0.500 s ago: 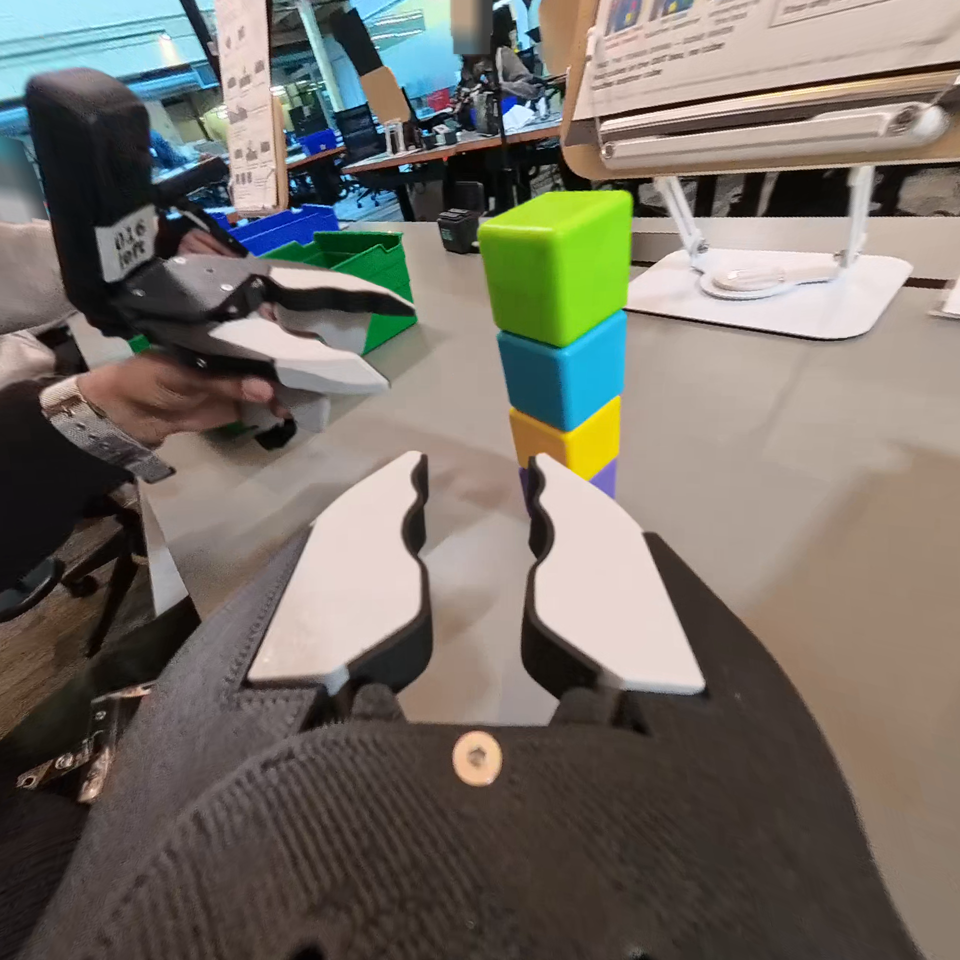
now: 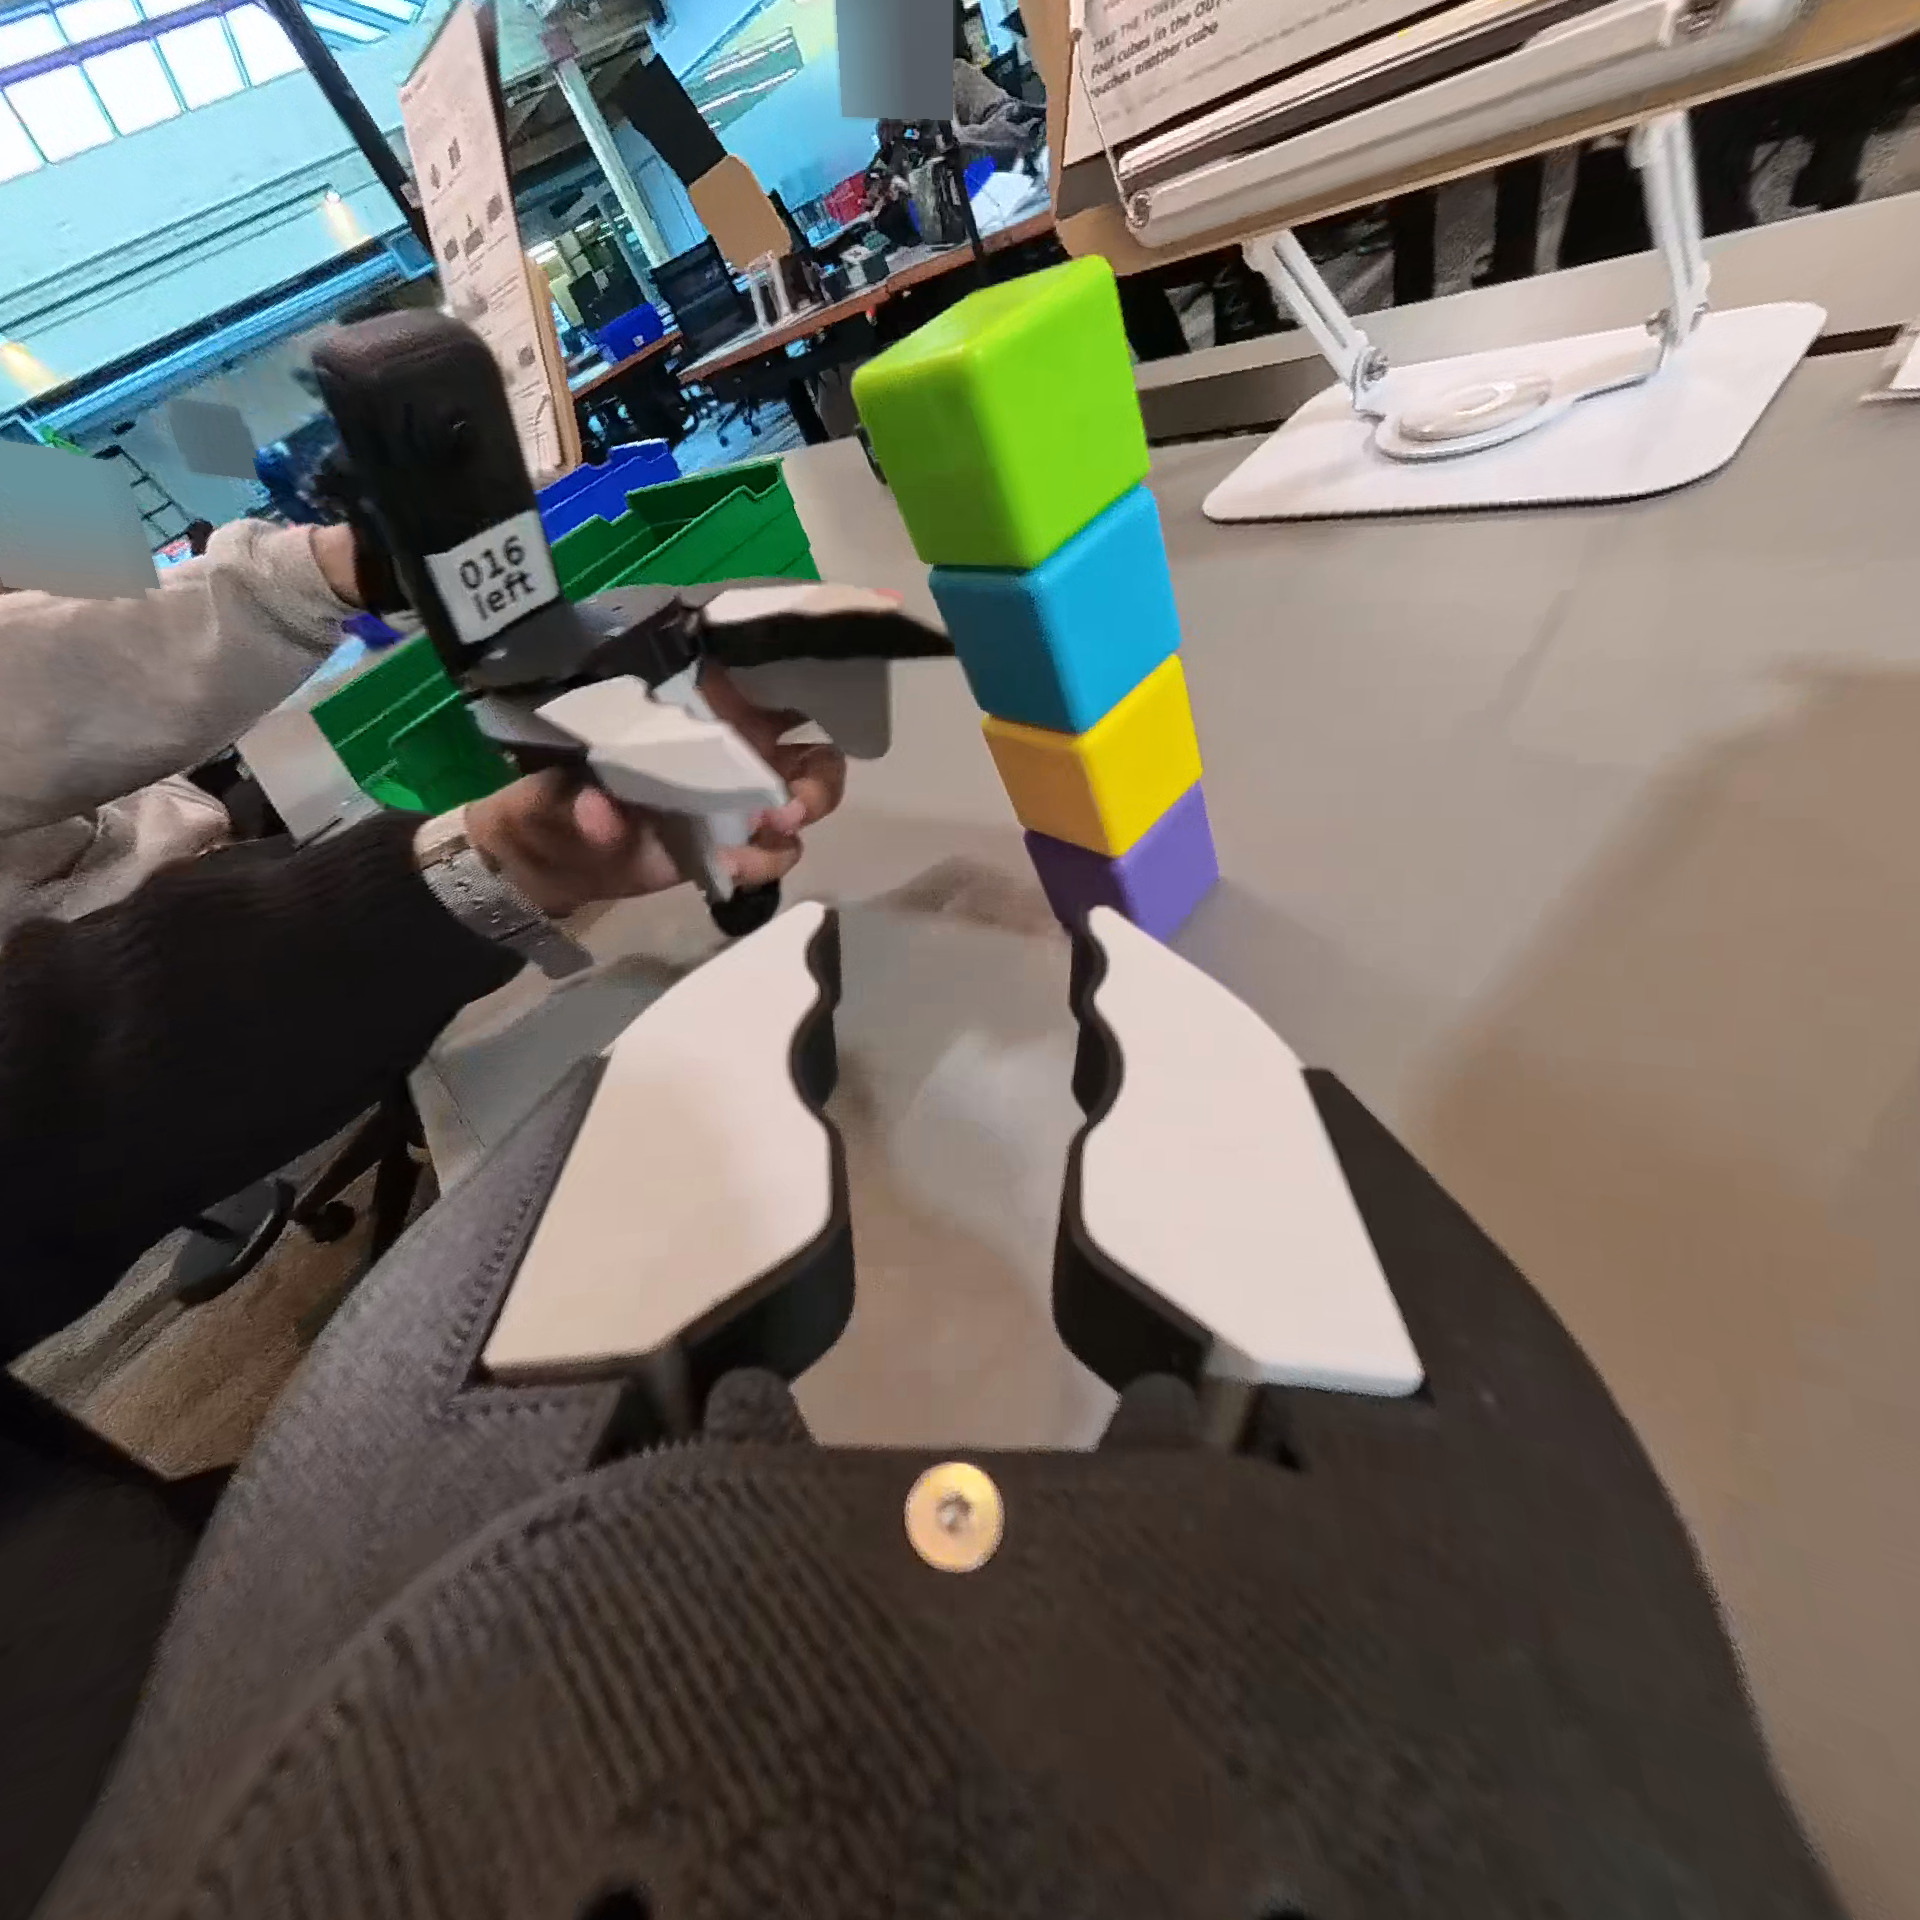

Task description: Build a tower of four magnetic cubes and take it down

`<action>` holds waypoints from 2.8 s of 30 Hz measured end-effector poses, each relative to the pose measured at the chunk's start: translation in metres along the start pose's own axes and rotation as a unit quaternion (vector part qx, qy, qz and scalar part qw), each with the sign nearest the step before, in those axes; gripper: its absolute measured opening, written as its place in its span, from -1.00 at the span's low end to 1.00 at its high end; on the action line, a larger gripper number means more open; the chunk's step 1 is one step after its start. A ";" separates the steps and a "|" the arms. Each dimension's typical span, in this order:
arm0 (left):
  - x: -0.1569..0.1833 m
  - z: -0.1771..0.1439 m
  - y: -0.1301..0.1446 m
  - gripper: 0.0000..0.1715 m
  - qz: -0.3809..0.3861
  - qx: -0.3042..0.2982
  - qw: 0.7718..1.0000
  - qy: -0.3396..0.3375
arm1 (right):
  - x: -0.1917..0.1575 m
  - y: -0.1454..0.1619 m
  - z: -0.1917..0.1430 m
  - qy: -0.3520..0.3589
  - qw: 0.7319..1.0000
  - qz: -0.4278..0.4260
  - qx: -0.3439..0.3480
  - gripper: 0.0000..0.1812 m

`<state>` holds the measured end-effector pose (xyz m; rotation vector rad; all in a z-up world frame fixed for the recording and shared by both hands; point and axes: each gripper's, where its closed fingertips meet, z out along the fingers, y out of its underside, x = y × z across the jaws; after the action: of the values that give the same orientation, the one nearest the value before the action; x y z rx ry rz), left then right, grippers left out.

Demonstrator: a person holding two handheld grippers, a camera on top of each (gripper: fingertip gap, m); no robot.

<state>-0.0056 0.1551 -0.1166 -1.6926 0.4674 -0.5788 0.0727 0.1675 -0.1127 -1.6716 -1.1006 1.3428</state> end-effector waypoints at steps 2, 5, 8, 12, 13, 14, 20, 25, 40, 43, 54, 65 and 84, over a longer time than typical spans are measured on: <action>-0.016 0.010 -0.002 -0.03 0.012 0.007 1.000 -0.007 | 0.002 0.002 -0.013 0.013 1.000 -0.002 0.006 -0.53; -0.038 0.024 -0.008 0.11 0.023 0.004 1.000 -0.006 | 0.008 0.007 -0.033 0.043 0.999 -0.021 0.006 -0.54; -0.035 0.039 -0.008 0.18 0.015 -0.020 0.998 0.057 | 0.018 0.012 -0.053 0.090 0.995 -0.051 0.004 -0.57; -0.030 0.058 -0.004 0.08 0.044 -0.064 0.993 0.089 | 0.028 0.019 -0.073 0.135 0.988 -0.072 -0.001 -0.59; -0.030 0.062 -0.008 -0.01 0.044 -0.059 0.993 0.089 | 0.029 0.020 -0.076 0.140 0.988 -0.071 -0.002 -0.59; -0.031 0.065 -0.009 -0.03 0.043 -0.059 0.993 0.091 | 0.030 0.021 -0.080 0.144 0.987 -0.069 -0.002 -0.59; -0.027 0.067 -0.003 -0.27 0.036 -0.050 0.992 0.114 | 0.034 0.020 -0.089 0.158 0.985 -0.064 0.004 -0.61; -0.024 0.063 -0.002 -0.26 0.022 -0.054 0.995 0.086 | 0.032 0.020 -0.078 0.141 0.988 -0.059 -0.002 -0.61; -0.003 0.036 0.008 0.11 0.008 -0.055 0.998 0.012 | 0.010 0.016 -0.030 0.057 0.997 -0.056 -0.020 -0.66; -0.007 0.027 0.006 0.26 0.010 -0.054 0.998 -0.018 | 0.004 0.016 -0.026 0.036 0.998 -0.052 -0.023 -0.70; -0.021 0.020 -0.030 0.24 -0.080 0.065 0.995 -0.016 | -0.027 -0.095 0.007 -0.063 0.993 -0.002 0.096 -0.22; 0.004 0.014 0.005 0.24 -0.037 -0.019 0.999 0.015 | -0.045 -0.130 0.019 -0.136 0.972 -0.020 0.191 -0.37; 0.006 0.019 0.005 -0.01 -0.011 -0.005 1.000 0.010 | 0.013 -0.061 0.040 -0.095 0.984 -0.032 0.151 -0.45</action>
<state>0.0107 0.1651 -0.1237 -1.7040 0.4664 -0.6108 0.0237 0.2031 -0.0699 -1.3012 -0.9881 1.5651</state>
